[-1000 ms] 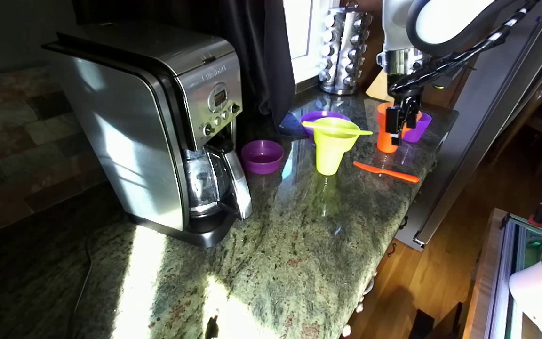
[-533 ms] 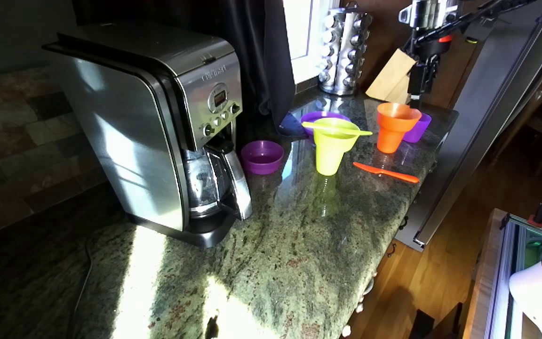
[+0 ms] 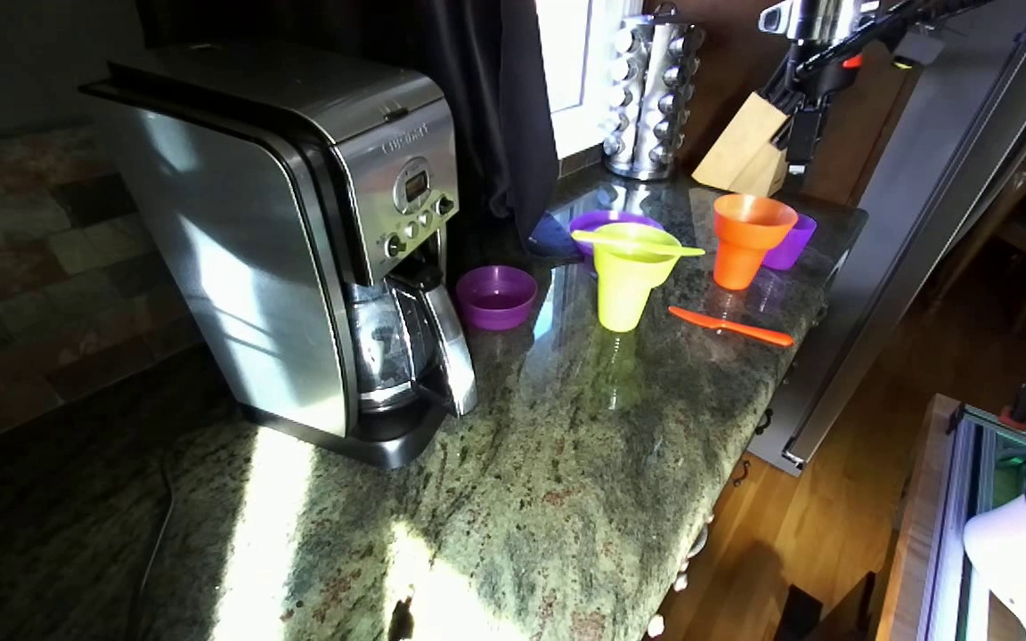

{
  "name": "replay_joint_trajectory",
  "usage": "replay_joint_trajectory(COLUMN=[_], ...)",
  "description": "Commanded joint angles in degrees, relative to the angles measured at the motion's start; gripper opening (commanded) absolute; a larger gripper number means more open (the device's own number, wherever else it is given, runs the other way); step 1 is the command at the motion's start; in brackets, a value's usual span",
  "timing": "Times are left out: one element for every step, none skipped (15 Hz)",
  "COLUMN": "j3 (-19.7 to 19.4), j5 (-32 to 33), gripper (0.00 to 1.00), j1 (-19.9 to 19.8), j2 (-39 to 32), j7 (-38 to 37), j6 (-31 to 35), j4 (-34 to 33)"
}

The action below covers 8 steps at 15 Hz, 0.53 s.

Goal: Remove the orange knife from the orange bowl then place the orange bowl on the right side of the counter, move the orange knife to the right.

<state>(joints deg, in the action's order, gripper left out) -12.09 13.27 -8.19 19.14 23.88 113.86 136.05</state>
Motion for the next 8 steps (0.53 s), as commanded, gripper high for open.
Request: replay_joint_trajectory(j3=[-1.2,-1.2,-1.1,-1.0,-0.9,-0.8,-0.7,-0.6], j5=[-1.3,-1.8,-2.5,-3.2,-4.0,-4.7,-5.7,-6.2], gripper=[1.0,1.0,1.0,1.0,1.0,1.0,1.0,1.0], j1=[0.8,0.9,0.9,1.0,1.1,1.1,1.2,1.2], j2=[-3.8,-4.7,-5.5,-6.1,-6.7,-7.3,-7.9,-8.3], j7=[4.1,4.7,4.9,5.2,5.4,5.4,5.4,5.2], j6=[4.2,5.3,6.2,6.9,7.8,8.5,8.9,9.6], j4=[-0.7,-0.6,-0.5,-0.4,-0.2,0.0,0.0,0.2])
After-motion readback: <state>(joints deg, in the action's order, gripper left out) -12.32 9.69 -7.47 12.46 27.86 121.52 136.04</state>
